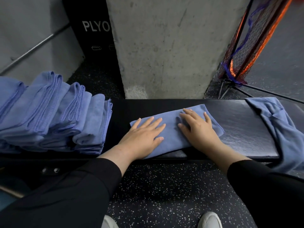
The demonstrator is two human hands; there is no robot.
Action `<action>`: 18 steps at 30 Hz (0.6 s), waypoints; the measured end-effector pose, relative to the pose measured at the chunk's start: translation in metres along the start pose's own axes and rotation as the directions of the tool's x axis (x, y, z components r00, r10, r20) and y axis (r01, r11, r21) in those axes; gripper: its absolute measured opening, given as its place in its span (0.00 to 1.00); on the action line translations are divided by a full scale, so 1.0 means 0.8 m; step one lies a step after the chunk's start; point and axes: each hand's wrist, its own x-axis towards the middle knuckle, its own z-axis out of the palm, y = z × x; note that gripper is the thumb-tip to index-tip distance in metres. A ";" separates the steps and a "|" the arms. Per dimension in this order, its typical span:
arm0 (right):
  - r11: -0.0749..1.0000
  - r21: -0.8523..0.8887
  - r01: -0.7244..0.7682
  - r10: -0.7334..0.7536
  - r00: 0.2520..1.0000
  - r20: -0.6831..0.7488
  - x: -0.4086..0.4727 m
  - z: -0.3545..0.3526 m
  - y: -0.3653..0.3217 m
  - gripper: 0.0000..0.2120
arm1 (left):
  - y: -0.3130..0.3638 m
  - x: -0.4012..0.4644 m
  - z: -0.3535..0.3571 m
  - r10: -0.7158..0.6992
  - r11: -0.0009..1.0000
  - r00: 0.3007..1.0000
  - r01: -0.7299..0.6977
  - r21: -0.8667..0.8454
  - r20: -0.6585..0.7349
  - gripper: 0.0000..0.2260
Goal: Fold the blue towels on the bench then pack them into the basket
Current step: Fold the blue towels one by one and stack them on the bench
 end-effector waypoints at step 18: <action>0.969 -0.242 -0.041 0.086 0.980 0.178 -0.043 -0.029 -0.024 0.19 | 0.007 -0.062 -0.008 0.139 0.990 0.990 -0.139 0.001 -0.029 0.20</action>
